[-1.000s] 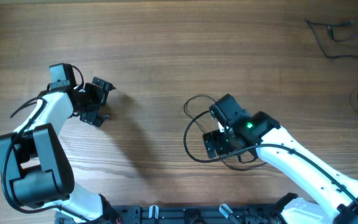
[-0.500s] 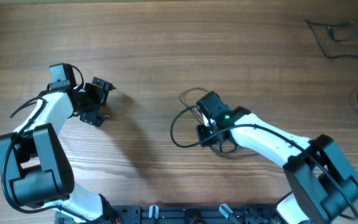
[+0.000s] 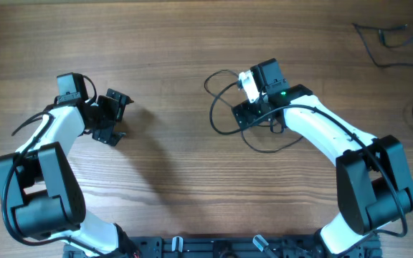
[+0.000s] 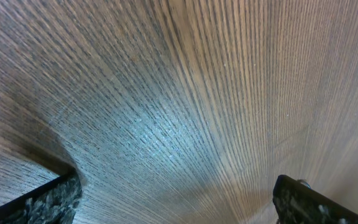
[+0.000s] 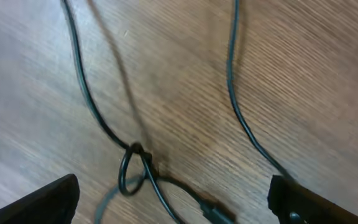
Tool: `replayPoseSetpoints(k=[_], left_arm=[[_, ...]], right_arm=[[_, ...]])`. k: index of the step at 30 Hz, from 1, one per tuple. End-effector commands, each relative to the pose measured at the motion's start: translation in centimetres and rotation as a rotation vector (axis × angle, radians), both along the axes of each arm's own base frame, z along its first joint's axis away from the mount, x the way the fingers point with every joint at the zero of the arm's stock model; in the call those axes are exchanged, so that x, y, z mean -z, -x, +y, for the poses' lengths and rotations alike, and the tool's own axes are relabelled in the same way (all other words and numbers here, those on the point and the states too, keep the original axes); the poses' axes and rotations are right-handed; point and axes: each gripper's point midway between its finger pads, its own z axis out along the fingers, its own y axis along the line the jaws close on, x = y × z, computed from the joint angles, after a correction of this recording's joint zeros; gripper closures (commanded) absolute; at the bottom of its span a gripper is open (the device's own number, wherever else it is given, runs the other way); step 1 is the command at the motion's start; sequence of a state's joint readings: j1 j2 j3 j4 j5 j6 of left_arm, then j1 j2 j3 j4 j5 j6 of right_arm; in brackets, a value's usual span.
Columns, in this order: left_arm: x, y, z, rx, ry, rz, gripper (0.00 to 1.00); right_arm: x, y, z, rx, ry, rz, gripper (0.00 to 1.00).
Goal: Untangle cables
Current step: 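Carry the black cable up and right with right gripper to table's top-right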
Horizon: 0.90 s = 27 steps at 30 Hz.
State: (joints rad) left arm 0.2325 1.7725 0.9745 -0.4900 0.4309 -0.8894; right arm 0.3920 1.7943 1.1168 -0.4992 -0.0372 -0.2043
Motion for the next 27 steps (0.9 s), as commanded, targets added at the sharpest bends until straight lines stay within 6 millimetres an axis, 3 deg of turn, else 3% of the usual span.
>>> replayPoseSetpoints(k=[1,4,6,8,10,14,17,19,21,27], left_arm=[[0.1,0.1,0.5,-0.017,-0.018,0.004,0.0],[0.1,0.1,0.5,-0.017,-0.018,0.004,0.0],[0.1,0.1,0.5,-0.017,-0.018,0.004,0.0],[0.1,0.1,0.5,-0.017,-0.018,0.004,0.0],[0.1,0.1,0.5,-0.017,-0.018,0.004,0.0],[0.1,0.1,0.5,-0.017,-0.018,0.004,0.0],[0.1,0.1,0.5,-0.017,-0.018,0.004,0.0],[0.1,0.1,0.5,-0.017,-0.018,0.004,0.0],[0.1,0.1,0.5,-0.017,-0.018,0.004,0.0],[0.1,0.1,0.5,-0.017,-0.018,0.004,0.0]], right_arm=[[0.6,-0.4,-1.3,-0.301,0.159,-0.055,0.0],[0.9,-1.3,-2.8,-0.413,0.137,-0.073,0.0],[2.2,-0.6,-3.4,-0.425,0.108,-0.017,0.0],[2.9,1.3,-2.4,-0.527,0.04,0.039,0.0],[3.0,1.5,-2.0,-0.555,0.02,0.038,0.0],[3.5,1.4,-2.0,-0.567,0.024,0.039,0.0],[5.6,1.2,-2.6,-0.564,0.041,0.07,0.0],[6.5,-0.2,-3.8,-0.515,0.108,0.048,0.0],[6.2,-1.7,-4.1,-0.472,0.122,-0.002,0.0],[7.8,0.3,-4.7,-0.475,0.1,0.103,0.01]])
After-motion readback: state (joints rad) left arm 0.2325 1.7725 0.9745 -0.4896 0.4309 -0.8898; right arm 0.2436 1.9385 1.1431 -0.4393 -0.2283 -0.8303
